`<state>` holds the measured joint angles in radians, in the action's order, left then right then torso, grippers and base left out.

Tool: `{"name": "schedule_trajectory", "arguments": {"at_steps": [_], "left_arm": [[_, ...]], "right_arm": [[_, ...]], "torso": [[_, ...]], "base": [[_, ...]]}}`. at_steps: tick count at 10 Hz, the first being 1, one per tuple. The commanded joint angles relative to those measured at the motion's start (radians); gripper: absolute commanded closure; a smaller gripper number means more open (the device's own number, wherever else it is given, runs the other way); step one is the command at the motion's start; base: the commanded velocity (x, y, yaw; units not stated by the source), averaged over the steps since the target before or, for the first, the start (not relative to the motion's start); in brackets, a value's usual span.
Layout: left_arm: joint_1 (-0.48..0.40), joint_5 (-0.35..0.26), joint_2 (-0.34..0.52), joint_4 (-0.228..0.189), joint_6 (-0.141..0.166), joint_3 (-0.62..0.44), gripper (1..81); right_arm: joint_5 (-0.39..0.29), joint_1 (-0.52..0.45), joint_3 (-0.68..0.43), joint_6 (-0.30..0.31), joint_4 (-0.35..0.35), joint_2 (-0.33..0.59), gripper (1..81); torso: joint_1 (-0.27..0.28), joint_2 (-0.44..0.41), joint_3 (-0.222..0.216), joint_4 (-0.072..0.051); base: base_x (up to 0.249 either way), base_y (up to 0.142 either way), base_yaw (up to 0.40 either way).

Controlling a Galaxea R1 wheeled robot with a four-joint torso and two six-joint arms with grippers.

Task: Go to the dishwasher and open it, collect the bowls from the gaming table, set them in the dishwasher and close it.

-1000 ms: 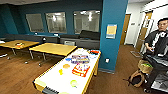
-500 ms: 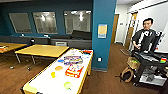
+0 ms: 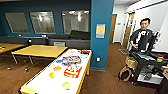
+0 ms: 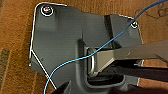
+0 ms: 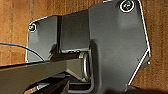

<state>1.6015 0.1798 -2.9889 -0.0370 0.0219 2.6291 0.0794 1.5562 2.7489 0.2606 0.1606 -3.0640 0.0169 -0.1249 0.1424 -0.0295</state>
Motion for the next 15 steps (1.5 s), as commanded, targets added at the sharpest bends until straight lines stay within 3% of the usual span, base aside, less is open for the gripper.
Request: {"name": "schedule_trajectory", "arguments": {"at_steps": [1,8,15], "left_arm": [[-0.033,-0.049,0.005,-0.001,-0.004,-0.003,1.0],[-0.030,-0.051,0.008,-0.003,-0.005,-0.004,1.0],[-0.028,-0.052,0.010,-0.001,-0.005,-0.003,1.0]], "right_arm": [[-0.050,-0.043,-0.003,-0.003,-0.003,-0.005,1.0],[-0.052,-0.041,-0.005,-0.003,-0.003,-0.008,1.0],[-0.056,-0.043,-0.003,-0.004,-0.001,-0.008,1.0]], "torso": [[0.000,0.000,0.000,0.000],[0.000,0.000,0.000,0.000],[0.000,0.000,0.000,0.000]], "base": [[0.000,0.000,0.000],[0.000,0.043,0.000],[0.000,0.173,0.000]]}}
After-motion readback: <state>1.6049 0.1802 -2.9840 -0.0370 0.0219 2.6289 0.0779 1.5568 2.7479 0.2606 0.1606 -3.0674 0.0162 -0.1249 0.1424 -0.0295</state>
